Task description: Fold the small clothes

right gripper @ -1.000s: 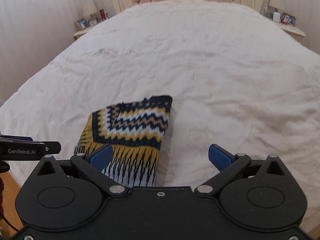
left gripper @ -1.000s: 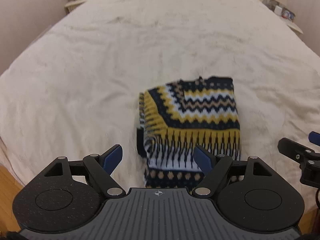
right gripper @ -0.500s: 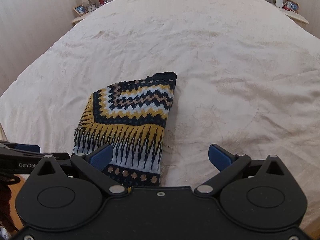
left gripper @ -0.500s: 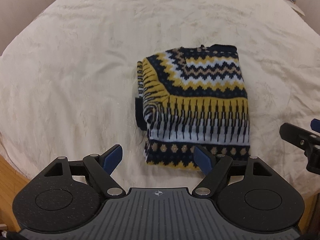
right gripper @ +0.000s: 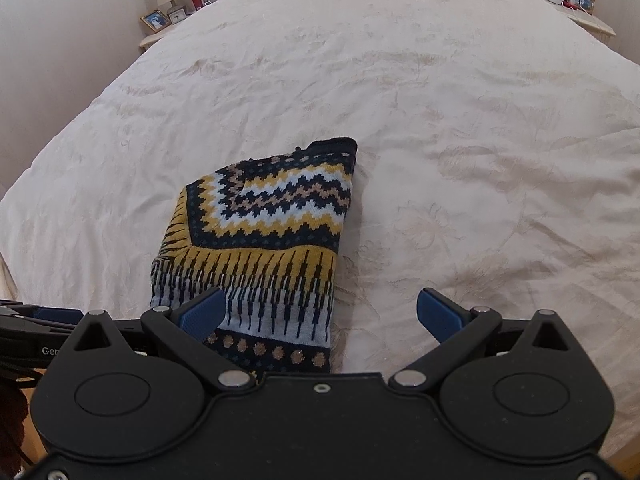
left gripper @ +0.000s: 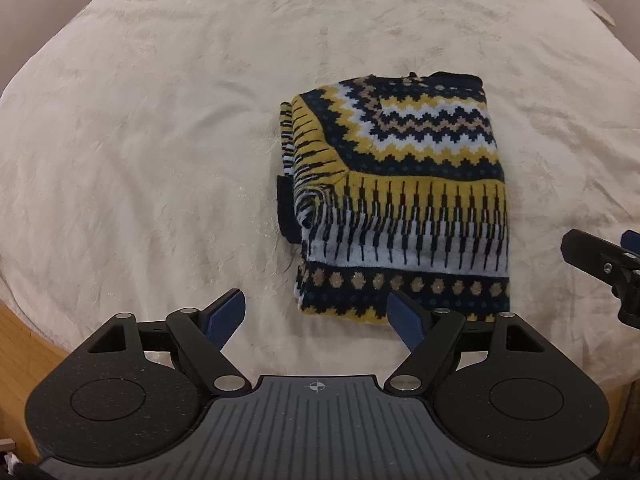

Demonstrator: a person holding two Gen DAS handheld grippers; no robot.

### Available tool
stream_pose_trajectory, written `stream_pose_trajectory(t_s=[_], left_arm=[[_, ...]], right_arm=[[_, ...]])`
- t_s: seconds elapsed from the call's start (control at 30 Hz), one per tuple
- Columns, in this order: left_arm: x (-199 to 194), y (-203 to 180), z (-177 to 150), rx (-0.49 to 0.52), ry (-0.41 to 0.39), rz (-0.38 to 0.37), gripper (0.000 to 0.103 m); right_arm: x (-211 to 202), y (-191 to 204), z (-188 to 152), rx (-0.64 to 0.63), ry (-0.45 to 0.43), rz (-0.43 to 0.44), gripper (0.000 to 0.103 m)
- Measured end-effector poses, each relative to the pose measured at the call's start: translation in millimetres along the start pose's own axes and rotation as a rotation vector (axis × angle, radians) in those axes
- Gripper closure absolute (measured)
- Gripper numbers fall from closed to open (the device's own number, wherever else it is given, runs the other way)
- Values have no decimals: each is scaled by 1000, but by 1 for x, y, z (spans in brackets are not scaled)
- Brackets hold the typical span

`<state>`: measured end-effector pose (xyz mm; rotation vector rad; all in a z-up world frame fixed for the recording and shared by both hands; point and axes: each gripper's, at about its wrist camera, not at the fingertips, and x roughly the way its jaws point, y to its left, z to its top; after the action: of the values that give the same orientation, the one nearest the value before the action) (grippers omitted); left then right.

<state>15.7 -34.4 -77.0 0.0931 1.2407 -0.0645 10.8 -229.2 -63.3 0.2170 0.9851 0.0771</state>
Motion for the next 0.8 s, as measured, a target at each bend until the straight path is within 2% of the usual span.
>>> stream_pose_trajectory(t_s=[0.8], left_arm=[[-7, -9, -5, -1, -11, 6, 26]], right_arm=[[-1, -5, -2, 4, 0, 3, 2]])
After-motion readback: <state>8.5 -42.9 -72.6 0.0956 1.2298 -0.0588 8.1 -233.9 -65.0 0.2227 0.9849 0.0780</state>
